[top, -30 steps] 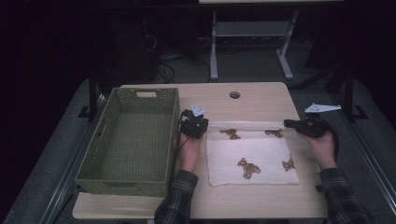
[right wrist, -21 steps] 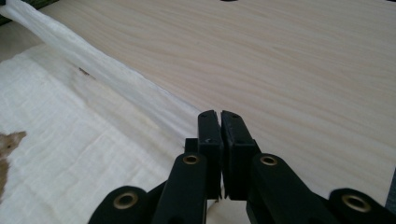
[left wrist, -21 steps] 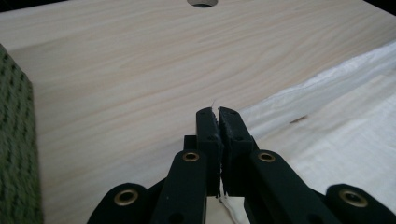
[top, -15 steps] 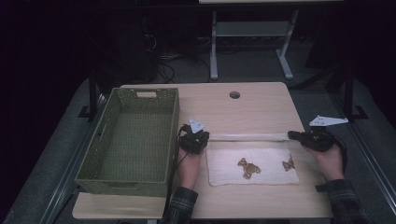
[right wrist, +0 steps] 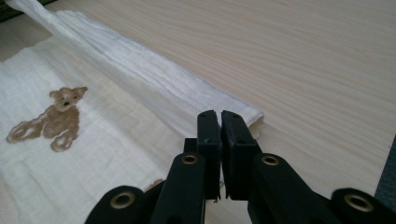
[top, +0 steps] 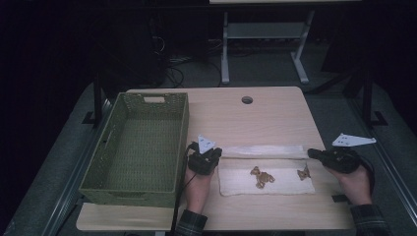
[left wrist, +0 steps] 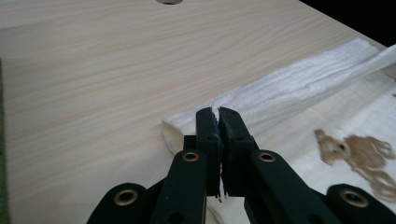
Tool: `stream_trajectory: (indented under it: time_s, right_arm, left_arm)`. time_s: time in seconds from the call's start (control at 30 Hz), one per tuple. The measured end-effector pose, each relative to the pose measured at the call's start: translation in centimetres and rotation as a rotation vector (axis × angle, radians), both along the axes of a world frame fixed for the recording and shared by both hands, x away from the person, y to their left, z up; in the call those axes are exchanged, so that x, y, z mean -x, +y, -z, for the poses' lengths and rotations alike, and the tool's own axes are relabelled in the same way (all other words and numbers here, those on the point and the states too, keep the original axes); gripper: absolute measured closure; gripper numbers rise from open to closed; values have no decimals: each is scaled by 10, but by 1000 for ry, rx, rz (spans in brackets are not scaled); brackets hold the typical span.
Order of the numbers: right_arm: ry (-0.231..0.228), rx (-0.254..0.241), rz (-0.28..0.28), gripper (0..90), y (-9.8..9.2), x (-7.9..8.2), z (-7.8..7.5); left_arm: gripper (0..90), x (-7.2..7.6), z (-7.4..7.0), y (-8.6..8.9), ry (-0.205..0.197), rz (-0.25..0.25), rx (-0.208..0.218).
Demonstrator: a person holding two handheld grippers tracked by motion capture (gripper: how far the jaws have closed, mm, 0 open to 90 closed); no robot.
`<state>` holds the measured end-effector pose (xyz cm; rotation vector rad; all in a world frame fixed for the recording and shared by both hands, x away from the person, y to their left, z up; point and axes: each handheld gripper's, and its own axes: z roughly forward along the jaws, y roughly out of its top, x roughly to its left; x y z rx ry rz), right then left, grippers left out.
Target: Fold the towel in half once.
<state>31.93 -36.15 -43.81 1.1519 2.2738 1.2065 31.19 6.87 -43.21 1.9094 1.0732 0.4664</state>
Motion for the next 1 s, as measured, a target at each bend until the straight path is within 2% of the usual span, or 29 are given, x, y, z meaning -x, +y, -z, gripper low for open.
stream_trajectory:
  time_s: [0.03, 0.07, 0.37, 0.47, 0.6, 0.67, 0.77, 0.8, 0.87, 1.0]
  right_arm:
    - [0, 1, -1, 861, 0, 1, 0]
    - [-1, 1, 0, 861, 0, 3, 0]
    - [14, 20, -14, 858, -3, 22, 6]
    - [19, 35, -14, 858, -3, 27, 8]
    - [2, 33, -14, 858, -6, 33, 6]
    - [-2, 30, -16, 858, -6, 36, 5]
    - [2, 33, -21, 858, -6, 40, 6]
    - [2, 33, -23, 858, -6, 41, 6]
    - [12, 32, -22, 858, -6, 45, 7]
    - [11, 34, -31, 858, -6, 53, 7]
  left_arm:
    - [872, 2, 1, -1, -2, -2, 10]
    - [871, 6, 1, -1, -4, 8, 1]
    - [871, 26, 8, 0, 18, 27, 17]
    - [871, 32, 8, -1, 13, 31, 34]
    - [871, 36, 6, -1, 16, 43, 33]
    - [871, 40, 6, -1, 23, 53, 19]
    - [871, 43, 8, 0, 26, 56, 22]
    - [871, 44, 8, 1, 31, 63, 11]
    - [871, 45, 9, 1, 32, 61, 21]
    - [871, 54, 11, 4, 39, 80, 5]
